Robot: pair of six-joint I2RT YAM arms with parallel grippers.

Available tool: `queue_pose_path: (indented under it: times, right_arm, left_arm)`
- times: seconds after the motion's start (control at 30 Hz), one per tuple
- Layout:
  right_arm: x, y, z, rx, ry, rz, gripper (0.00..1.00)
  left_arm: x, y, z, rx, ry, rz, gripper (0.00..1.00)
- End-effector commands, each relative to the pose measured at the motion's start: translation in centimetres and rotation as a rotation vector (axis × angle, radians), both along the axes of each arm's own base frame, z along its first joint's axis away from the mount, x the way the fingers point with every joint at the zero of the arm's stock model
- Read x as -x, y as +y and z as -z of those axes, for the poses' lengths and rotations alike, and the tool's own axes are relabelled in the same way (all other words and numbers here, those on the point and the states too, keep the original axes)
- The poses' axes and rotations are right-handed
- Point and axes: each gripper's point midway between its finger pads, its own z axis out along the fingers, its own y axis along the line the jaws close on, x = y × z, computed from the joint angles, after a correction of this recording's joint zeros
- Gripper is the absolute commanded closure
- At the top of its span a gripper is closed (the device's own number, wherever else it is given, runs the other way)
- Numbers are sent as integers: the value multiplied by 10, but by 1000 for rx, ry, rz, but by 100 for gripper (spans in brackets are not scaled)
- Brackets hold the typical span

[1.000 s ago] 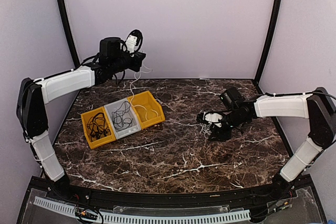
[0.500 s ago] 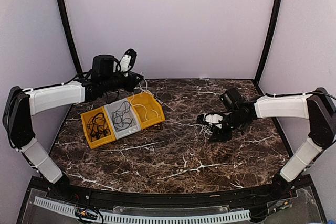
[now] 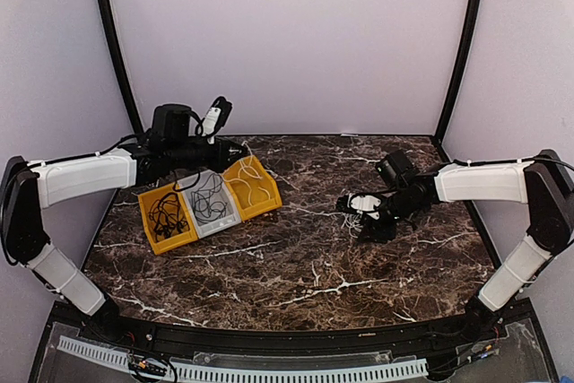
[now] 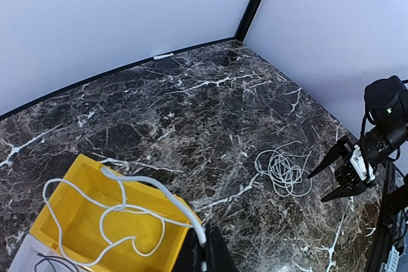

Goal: Untangle the cables

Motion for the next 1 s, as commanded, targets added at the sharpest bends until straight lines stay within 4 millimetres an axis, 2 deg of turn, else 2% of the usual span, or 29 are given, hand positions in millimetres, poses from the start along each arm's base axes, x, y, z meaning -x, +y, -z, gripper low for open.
queue_pose_path:
  times: [0.0, 0.13, 0.23, 0.3, 0.5, 0.63, 0.73, 0.8, 0.87, 0.97]
  right_arm:
    - [-3, 1, 0, -5, -12, 0, 47]
    - [-2, 0, 1, -3, -10, 2, 47]
    - [-3, -1, 1, 1, -14, 3, 47]
    - [-3, -1, 1, 2, -13, 4, 47]
    - [-2, -1, 2, 1, -8, -1, 47]
    - [-2, -1, 3, 3, -5, -2, 47]
    - [-2, -1, 3, 4, -7, -1, 47]
    - [-2, -1, 1, 3, -13, 0, 47]
    - [-2, -2, 1, 5, -16, 1, 47]
    - [-3, -3, 1, 9, -20, 4, 47]
  left_arm:
    - [15, -36, -13, 50, 12, 97, 100]
    - [25, -60, -23, 55, -8, 160, 100]
    - [28, -65, -24, 44, -5, 158, 100]
    - [21, -56, -22, 17, -7, 92, 100]
    - [4, -18, 11, -83, 43, -56, 100]
    - [-21, 16, 35, -148, 82, -170, 100]
    - [-35, 30, 48, -196, 99, -223, 100]
    - [-44, 34, 57, -230, 119, -244, 100]
    - [-50, 33, 73, -259, 154, -245, 100]
    - [-53, 27, 87, -262, 199, -231, 100]
